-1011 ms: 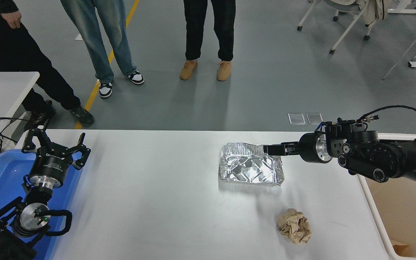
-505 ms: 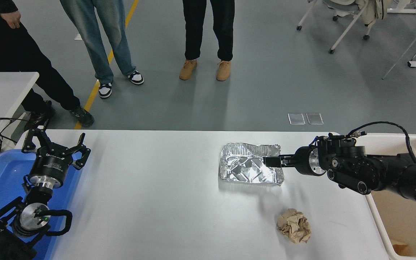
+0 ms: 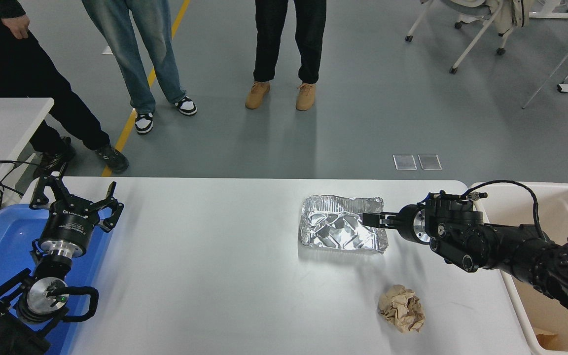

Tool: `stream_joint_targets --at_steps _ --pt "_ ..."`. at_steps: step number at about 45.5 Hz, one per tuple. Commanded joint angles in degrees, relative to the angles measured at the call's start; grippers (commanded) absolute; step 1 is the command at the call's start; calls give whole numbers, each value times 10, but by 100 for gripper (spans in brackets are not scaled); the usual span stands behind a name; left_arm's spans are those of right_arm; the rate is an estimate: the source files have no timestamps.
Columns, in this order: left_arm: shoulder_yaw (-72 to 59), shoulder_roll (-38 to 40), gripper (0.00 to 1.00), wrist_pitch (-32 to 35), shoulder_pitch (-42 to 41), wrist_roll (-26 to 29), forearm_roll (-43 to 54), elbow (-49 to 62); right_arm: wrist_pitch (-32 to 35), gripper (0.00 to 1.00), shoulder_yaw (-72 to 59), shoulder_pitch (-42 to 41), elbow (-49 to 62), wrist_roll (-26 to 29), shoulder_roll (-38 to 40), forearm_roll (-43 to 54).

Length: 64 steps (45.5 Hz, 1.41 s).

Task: Clean the table surface

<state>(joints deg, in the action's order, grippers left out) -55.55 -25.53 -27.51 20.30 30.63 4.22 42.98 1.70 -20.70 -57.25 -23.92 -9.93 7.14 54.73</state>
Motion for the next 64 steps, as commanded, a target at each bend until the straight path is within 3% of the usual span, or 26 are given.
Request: stream_joint_targets --at_steps 1,35,49,64 --pt "0 -1 99 0 0 0 0 0 -9 99 -2 21 31 1 -17 -7" --pt "0 0 99 0 0 0 0 0 -59 98 -5 57 69 -2 -46 -3" --pt "0 0 99 0 0 0 0 0 -65 88 -5 64 70 -4 -52 -1" --pt "0 0 99 0 0 0 0 0 -75 63 -31 63 70 -7 -52 -1"
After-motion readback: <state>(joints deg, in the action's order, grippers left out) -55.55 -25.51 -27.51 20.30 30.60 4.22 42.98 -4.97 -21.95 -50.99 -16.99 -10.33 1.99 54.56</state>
